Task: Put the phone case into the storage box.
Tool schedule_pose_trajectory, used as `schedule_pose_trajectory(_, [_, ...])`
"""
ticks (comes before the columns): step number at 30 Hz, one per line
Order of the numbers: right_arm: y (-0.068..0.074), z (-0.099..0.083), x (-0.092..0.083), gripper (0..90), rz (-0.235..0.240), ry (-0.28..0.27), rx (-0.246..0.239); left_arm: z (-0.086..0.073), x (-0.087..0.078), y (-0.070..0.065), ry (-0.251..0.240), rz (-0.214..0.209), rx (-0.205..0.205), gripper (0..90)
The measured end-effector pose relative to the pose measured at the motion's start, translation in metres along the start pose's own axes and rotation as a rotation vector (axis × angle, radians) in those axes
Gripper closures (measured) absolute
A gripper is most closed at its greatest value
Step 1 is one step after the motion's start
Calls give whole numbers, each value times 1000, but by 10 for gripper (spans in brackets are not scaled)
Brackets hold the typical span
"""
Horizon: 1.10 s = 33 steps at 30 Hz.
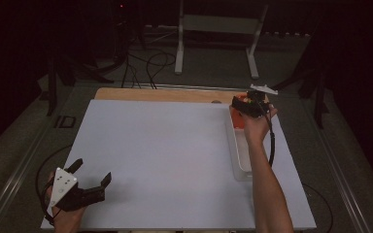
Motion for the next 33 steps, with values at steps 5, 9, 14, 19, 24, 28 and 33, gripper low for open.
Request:
schedule_pose_trajectory(5, [-2,-4,3,158,-3,11,5,0,0,0,1,1,0,3])
schedule_pose_trajectory(9, [-3,-7,6,158,-5,20,5,-1,0,-1,2,0,2,3])
schedule_pose_trajectory(14, [-4,-8,7,158,-7,21,2,-1,0,-1,4,1,3,3])
schedule_pose_trajectory(19, [-2,-9,9,158,-7,25,-3,-1,-1,0,2,2,1,3])
schedule_pose_trajectory(24, [-1,-10,11,157,-8,28,-10,0,-2,1,0,4,-1,3])
schedule_pose_trajectory(28, [1,-10,11,157,-12,25,-24,0,-2,1,-2,4,-2,3])
schedule_pose_trajectory(33, [0,-10,12,154,-13,26,-23,0,-2,1,-2,6,-1,3])
Point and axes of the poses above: each handheld gripper's, and its own axes: x roughly forward along the jaws, z roughly out of its top, y roughly to its left, the point moved 10 cm from there along x, roughly forward along the jaws, and after that the axes turned 13 degrees about y, right-handed, at the moved point
